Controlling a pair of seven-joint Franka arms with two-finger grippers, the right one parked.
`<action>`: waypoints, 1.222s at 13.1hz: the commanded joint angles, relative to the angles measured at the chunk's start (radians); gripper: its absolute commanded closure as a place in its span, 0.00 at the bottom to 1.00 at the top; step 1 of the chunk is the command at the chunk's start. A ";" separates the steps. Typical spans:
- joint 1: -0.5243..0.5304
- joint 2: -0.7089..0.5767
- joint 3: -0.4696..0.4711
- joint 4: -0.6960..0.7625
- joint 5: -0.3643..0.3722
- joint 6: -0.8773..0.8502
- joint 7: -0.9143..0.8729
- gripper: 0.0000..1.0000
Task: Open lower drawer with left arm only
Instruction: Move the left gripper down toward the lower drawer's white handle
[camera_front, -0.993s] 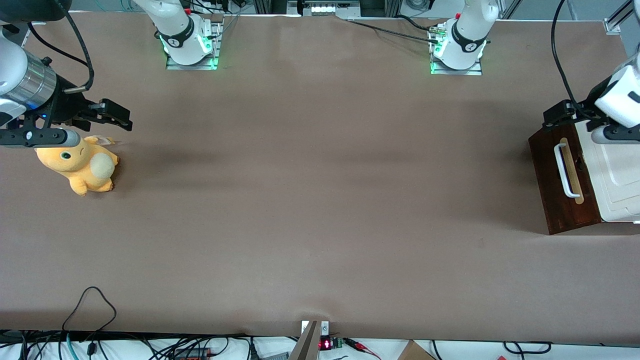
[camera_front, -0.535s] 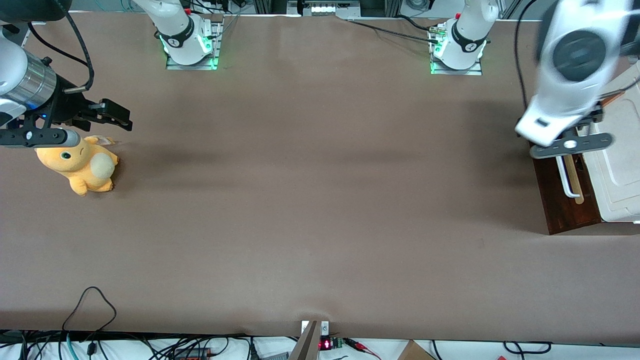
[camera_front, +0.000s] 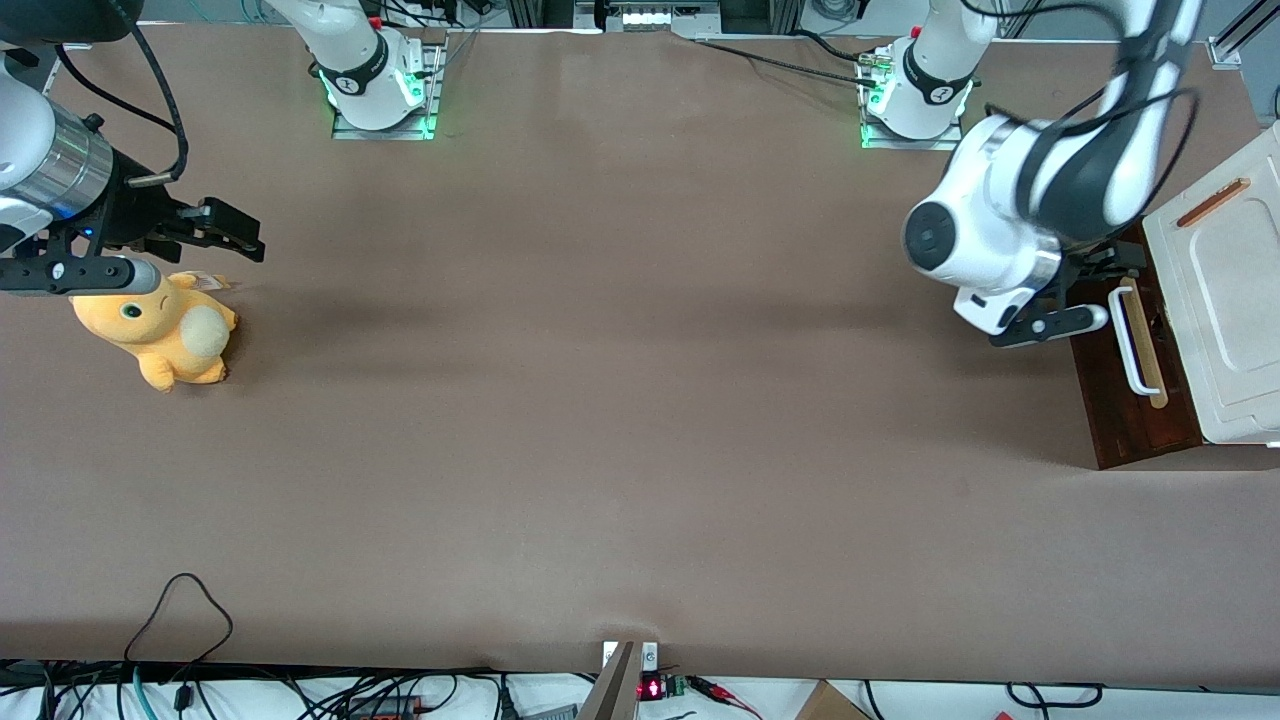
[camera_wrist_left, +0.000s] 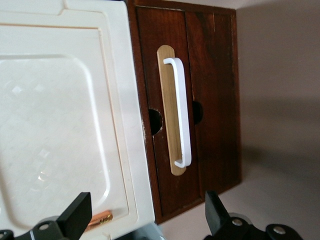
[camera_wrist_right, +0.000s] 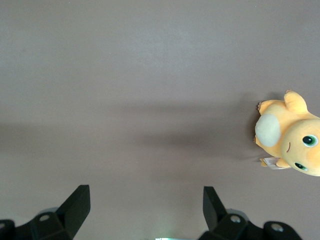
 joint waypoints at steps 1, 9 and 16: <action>-0.005 0.049 -0.001 -0.039 0.119 0.007 -0.062 0.00; 0.001 0.204 0.111 -0.044 0.374 0.104 -0.193 0.03; 0.001 0.232 0.157 -0.064 0.403 0.145 -0.266 0.05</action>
